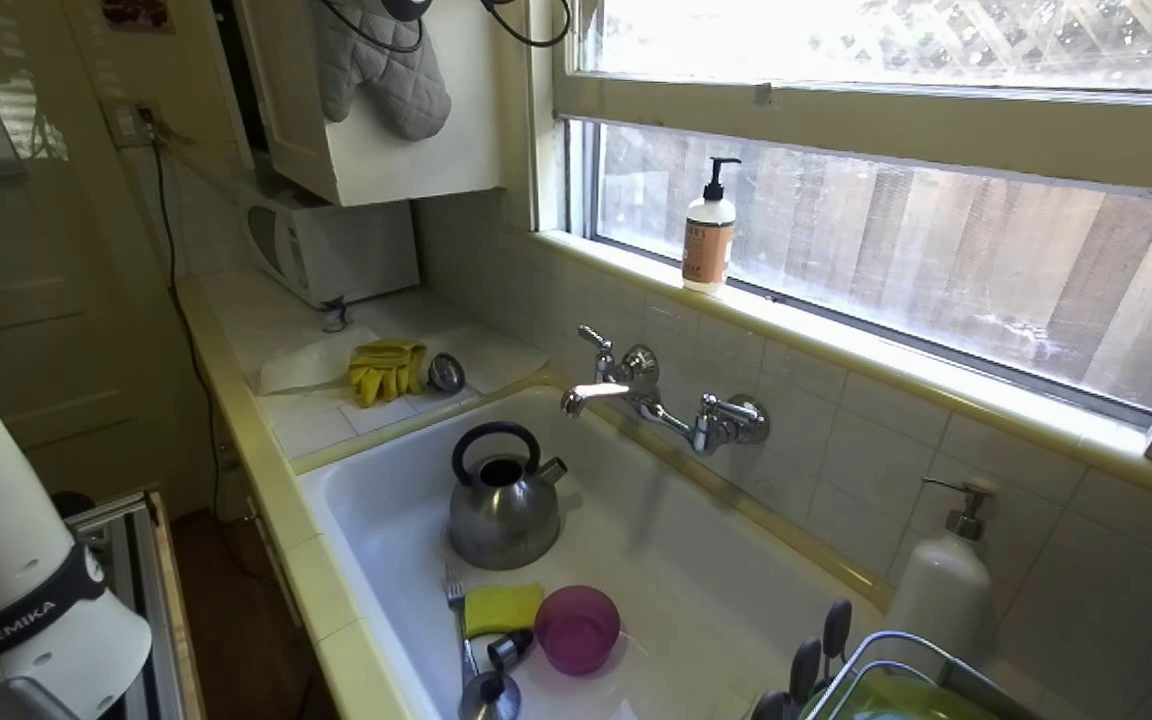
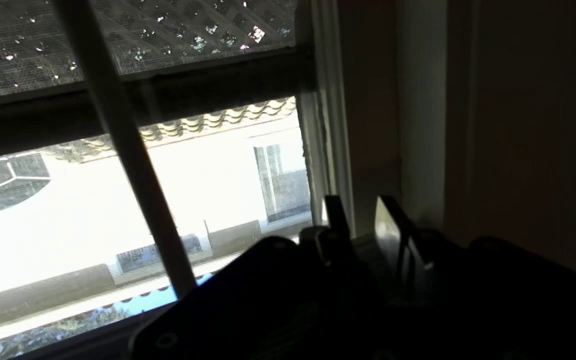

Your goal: Pull the curtain string

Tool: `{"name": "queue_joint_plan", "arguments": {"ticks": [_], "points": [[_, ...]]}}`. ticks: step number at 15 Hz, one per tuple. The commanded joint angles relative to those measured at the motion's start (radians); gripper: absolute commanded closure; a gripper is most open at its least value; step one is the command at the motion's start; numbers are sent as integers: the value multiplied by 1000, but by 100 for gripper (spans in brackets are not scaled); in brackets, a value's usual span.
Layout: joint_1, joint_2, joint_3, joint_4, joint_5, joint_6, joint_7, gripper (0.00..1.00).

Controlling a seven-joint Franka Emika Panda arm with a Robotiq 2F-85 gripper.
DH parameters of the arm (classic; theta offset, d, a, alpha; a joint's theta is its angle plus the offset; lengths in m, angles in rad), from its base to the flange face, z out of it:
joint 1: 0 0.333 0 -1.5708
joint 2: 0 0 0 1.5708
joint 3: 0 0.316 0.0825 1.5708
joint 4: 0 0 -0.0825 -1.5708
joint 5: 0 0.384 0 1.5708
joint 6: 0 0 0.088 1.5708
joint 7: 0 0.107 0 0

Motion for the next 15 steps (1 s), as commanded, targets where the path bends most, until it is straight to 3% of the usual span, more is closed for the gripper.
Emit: {"name": "queue_joint_plan", "arguments": {"ticks": [1, 7, 15], "points": [[9, -44, -55, -34, 103, -2, -107, 44], [31, -25, -79, -21, 229, 16, -245, 1], [83, -11, -84, -20, 439, 100, -474, 0]]}}
